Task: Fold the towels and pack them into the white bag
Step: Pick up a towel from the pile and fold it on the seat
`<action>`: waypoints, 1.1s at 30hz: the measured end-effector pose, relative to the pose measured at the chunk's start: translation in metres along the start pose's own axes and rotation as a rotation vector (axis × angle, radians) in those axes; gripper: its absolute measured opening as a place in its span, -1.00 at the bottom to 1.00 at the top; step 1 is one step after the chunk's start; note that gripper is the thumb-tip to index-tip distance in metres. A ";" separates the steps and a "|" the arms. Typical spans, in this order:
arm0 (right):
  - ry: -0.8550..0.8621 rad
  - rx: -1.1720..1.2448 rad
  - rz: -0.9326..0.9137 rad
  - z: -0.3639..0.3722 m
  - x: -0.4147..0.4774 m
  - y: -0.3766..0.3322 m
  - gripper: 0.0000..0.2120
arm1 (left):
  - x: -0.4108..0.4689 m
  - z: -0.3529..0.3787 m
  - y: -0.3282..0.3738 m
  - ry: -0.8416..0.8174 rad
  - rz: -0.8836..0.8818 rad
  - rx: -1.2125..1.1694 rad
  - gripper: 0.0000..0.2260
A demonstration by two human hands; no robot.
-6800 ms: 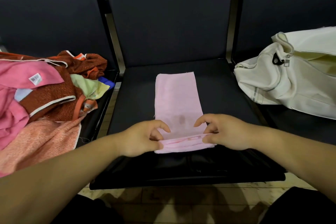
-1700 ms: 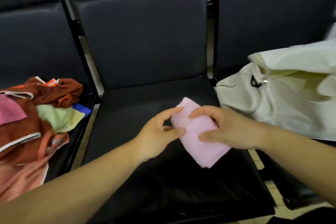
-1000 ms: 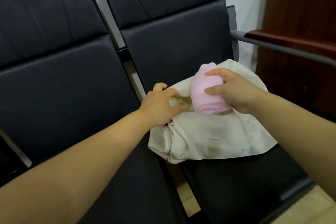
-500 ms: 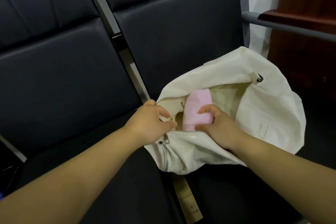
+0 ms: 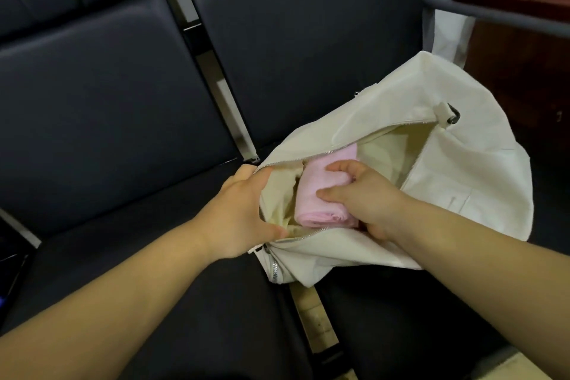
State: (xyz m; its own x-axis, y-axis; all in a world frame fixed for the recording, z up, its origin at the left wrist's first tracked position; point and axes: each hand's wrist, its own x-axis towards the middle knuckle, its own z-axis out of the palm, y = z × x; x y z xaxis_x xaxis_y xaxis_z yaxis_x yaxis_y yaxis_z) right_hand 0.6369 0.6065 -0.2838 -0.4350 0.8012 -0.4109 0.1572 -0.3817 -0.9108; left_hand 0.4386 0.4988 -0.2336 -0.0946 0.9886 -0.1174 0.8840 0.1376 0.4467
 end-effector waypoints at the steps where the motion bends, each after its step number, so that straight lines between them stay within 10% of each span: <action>1: -0.018 -0.042 0.000 0.001 -0.001 0.001 -0.55 | 0.000 -0.002 0.000 0.000 0.001 -0.010 -0.16; 18: -0.366 -0.504 0.129 -0.010 0.018 -0.036 -0.40 | -0.007 -0.008 0.003 0.000 -0.003 -0.051 -0.18; 26: -0.121 -0.272 -0.046 0.006 0.024 -0.022 -0.57 | -0.003 -0.017 0.018 0.027 -0.028 -0.079 -0.22; 33: -0.289 0.007 0.004 0.017 0.026 -0.012 -0.49 | -0.013 -0.025 0.027 0.076 0.019 -0.068 -0.17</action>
State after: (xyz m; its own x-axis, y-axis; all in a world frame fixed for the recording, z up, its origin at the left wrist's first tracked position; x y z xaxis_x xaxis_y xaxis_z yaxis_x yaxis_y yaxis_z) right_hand 0.6083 0.6237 -0.2829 -0.6694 0.6352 -0.3852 0.1537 -0.3889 -0.9084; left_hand 0.4520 0.4916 -0.1975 -0.1144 0.9926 -0.0417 0.8533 0.1197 0.5075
